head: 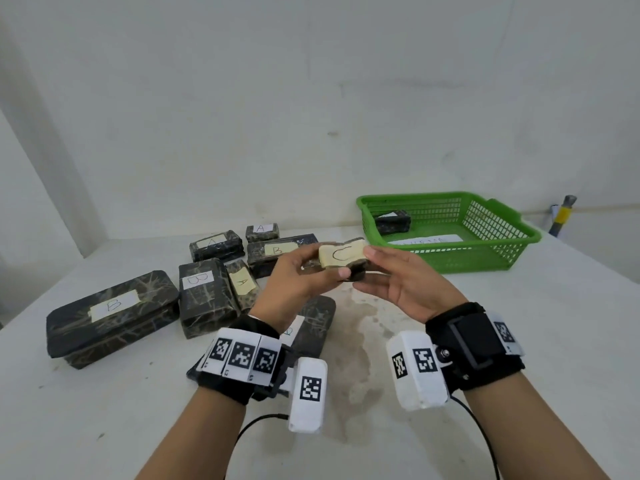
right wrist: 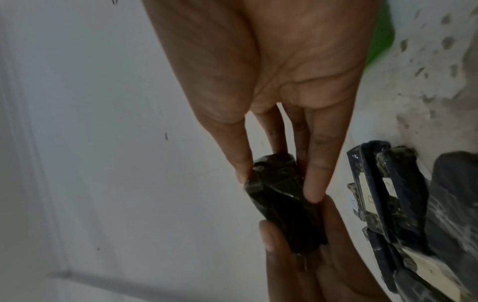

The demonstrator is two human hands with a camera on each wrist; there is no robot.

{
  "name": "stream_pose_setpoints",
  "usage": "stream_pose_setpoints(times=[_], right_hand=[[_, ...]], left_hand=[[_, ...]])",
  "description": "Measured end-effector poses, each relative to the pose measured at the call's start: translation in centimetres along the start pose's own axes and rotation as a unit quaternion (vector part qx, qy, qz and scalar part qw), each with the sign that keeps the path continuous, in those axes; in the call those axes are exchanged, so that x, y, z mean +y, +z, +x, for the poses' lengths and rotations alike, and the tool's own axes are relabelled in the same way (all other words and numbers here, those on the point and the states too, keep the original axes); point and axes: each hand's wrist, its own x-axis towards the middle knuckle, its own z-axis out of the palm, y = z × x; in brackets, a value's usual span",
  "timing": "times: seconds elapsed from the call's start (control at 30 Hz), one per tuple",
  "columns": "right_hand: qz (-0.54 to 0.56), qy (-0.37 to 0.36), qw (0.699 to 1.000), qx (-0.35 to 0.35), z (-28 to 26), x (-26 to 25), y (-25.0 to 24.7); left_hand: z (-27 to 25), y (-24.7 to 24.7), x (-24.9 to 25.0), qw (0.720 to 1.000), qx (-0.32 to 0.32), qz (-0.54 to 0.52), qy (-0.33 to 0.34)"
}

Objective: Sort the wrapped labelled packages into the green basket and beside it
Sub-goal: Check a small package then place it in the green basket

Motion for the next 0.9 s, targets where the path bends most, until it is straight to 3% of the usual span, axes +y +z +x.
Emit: stream_pose_setpoints(times=[0.37,0.57,0.8,0.9], right_hand=[[-0.036,-0.001,0.997,0.066,2.0,-4.9,-5.2],[-0.043,0.023,0.988,0.147,9.0,-9.1,-10.8],[-0.152,0.082,0.943,0.283,18.7,-13.5,-18.2],[-0.264,0.115,0.904,0.315,23.0,-13.0,-22.5]], left_hand=[[6.3,6.1,0.3,0.993,0.038,0.104,0.046],[13.4,7.0,-1.5,0.984,0.029,0.168,-0.054],[20.3,6.3,-5.8,0.965,0.033,0.226,-0.130],[22.3,5.6,-7.6,0.969,0.016,0.200,-0.147]])
